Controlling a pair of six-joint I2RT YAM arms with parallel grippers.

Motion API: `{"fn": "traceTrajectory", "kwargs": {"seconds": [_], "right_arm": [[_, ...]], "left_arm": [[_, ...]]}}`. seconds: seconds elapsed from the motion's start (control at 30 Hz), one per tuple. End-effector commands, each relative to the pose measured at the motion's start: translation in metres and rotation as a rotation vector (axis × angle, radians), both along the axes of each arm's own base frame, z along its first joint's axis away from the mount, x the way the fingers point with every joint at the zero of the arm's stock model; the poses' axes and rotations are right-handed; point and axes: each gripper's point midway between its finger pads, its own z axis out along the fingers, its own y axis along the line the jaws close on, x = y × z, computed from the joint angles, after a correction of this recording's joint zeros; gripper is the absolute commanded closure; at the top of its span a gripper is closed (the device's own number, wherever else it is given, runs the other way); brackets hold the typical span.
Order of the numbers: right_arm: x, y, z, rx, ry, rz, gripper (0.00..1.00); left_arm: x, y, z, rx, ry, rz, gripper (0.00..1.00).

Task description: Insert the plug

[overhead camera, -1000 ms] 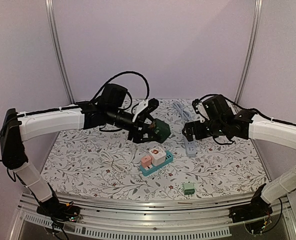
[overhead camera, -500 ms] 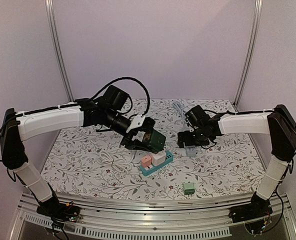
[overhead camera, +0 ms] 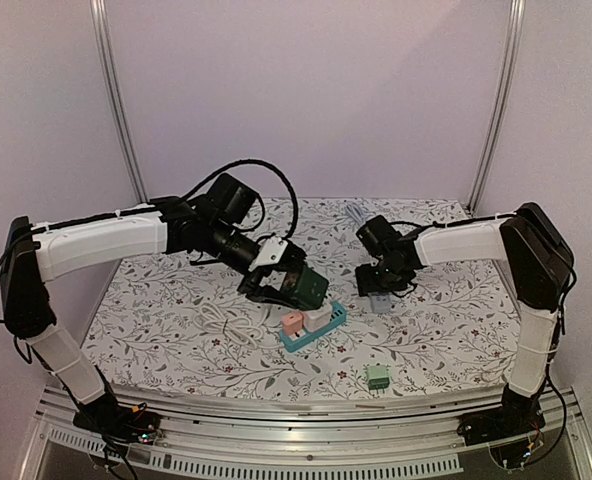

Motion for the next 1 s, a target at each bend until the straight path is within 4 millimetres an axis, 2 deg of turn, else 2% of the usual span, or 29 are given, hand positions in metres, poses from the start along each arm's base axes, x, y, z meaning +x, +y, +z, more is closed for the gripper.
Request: {"fn": "traceTrajectory", "kwargs": {"seconds": [0.0, 0.1, 0.17, 0.27, 0.4, 0.53, 0.7, 0.83, 0.97], "right_arm": [[0.0, -0.005, -0.011, -0.033, 0.023, 0.003, 0.34], [-0.006, -0.002, -0.017, -0.022, 0.053, 0.04, 0.43], [-0.013, -0.001, -0.02, -0.015, 0.074, 0.064, 0.54], [-0.024, 0.001, -0.018, 0.004, 0.092, 0.124, 0.64], [-0.046, 0.002, -0.005, 0.001, 0.1, 0.216, 0.67], [-0.069, -0.007, 0.009, -0.039, 0.105, 0.286, 0.68], [-0.101, -0.011, 0.008, -0.066, 0.118, 0.362, 0.71], [-0.129, -0.007, -0.003, -0.091, 0.133, 0.419, 0.68], [-0.148, -0.007, -0.013, -0.13, 0.147, 0.424, 0.67]], "left_arm": [[-0.008, 0.002, 0.01, -0.022, -0.05, -0.062, 1.0], [-0.009, 0.003, 0.011, -0.019, -0.071, -0.084, 1.0], [-0.01, 0.005, 0.01, -0.015, -0.095, -0.105, 1.0], [-0.01, 0.006, 0.007, -0.008, -0.147, -0.142, 1.0], [-0.005, 0.009, -0.008, 0.031, -0.233, -0.203, 1.0], [0.002, 0.009, -0.016, 0.057, -0.317, -0.274, 1.0], [0.006, 0.005, -0.017, 0.084, -0.333, -0.358, 1.0], [0.009, -0.001, -0.018, 0.105, -0.325, -0.411, 1.0], [0.008, -0.008, -0.023, 0.118, -0.319, -0.444, 1.0]]}}
